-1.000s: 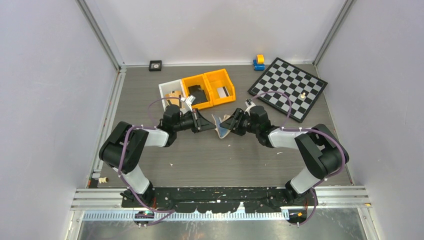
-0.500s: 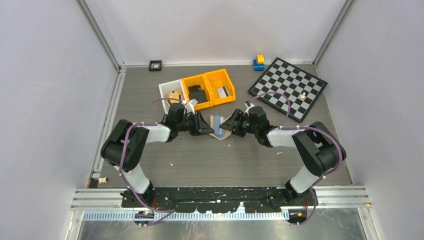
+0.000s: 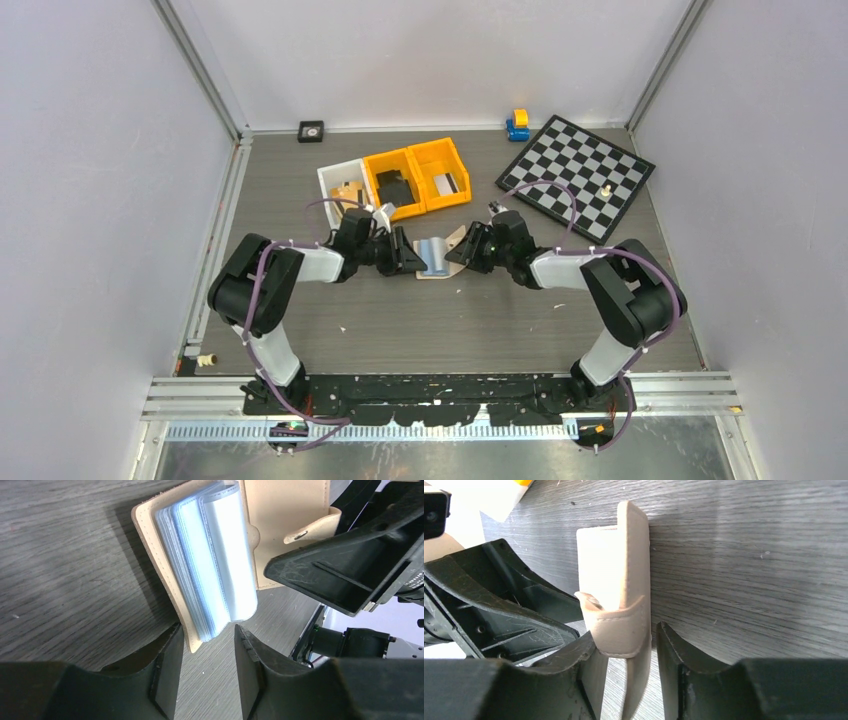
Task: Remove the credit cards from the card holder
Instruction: Place the card holder at the center of the board, then pick up the card holder from the center of the board.
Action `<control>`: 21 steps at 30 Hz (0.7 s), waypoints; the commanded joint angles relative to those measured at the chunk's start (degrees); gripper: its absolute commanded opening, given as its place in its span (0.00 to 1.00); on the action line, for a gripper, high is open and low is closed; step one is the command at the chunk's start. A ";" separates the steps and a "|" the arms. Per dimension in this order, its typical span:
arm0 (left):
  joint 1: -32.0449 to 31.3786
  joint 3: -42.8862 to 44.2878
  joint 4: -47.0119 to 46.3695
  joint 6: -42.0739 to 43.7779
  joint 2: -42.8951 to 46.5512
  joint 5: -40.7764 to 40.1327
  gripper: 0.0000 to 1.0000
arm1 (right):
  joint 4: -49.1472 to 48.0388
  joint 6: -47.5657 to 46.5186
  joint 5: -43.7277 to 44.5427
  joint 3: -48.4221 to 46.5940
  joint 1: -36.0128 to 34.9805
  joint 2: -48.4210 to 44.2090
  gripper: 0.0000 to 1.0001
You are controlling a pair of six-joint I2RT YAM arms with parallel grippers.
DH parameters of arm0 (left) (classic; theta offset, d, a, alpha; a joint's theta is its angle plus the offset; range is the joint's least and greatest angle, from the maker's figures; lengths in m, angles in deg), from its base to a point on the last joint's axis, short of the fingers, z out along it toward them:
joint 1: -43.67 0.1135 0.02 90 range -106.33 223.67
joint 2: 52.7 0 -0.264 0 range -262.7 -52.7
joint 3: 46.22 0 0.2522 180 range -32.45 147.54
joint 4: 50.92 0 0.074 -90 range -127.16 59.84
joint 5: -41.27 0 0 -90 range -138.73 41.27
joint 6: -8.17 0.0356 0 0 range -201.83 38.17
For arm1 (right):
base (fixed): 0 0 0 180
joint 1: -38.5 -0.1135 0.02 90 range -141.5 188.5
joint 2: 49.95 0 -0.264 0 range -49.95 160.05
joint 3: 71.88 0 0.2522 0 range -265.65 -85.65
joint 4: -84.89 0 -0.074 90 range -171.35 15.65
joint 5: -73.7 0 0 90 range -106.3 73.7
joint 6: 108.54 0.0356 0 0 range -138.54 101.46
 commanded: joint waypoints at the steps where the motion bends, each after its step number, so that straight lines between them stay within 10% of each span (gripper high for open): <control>1: 0.08 0.47 -3.73 0.58 1.66 -0.42 0.41 | 0.50 -1.80 1.78 -2.13 -0.28 0.69 0.40; 13: 1.22 1.00 1.10 -0.25 0.71 -4.15 0.49 | 5.15 -5.29 4.13 -4.52 -0.39 2.88 0.22; 21: 1.31 0.81 -13.32 -7.51 -6.11 3.01 0.42 | 5.11 -5.17 2.90 -5.35 -1.06 4.94 0.15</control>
